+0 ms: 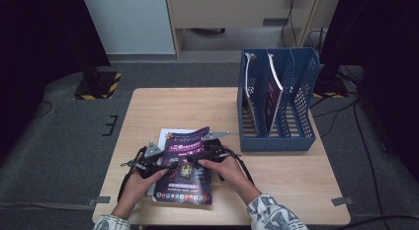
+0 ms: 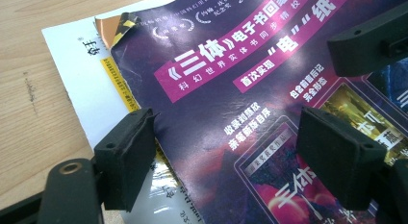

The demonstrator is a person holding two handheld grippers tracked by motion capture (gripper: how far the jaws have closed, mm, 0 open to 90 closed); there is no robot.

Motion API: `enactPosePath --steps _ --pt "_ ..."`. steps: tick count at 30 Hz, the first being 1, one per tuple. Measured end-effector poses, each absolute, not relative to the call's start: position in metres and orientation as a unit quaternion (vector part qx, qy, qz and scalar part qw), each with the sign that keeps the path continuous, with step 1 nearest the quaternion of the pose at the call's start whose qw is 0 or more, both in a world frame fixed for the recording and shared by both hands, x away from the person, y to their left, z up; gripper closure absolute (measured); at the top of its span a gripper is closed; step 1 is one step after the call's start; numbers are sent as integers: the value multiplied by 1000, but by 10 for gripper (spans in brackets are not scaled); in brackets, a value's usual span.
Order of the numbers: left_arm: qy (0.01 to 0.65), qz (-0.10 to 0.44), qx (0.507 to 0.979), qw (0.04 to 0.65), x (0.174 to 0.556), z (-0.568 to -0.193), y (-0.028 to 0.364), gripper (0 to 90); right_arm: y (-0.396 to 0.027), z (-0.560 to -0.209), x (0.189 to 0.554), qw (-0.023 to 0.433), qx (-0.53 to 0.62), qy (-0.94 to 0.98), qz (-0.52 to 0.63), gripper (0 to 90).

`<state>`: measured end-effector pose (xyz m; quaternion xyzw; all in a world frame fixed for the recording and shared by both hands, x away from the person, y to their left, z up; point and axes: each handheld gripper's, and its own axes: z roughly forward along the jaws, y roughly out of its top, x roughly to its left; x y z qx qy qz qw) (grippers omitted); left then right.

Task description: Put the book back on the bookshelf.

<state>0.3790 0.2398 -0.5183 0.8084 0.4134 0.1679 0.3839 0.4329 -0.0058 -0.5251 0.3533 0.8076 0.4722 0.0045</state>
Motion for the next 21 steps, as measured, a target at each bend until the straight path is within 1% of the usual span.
enactPosePath --steps 6,9,16,21 --pt "413 168 808 384 379 -518 240 213 -5 -524 433 4 356 808 469 293" --pt "413 168 809 384 379 -518 240 213 -5 -523 434 1 360 810 464 330" --pt "413 169 809 382 379 -518 239 212 -5 -520 435 1 380 804 457 446" --pt "416 169 807 384 379 -518 239 200 -6 -514 434 13 384 796 469 564"
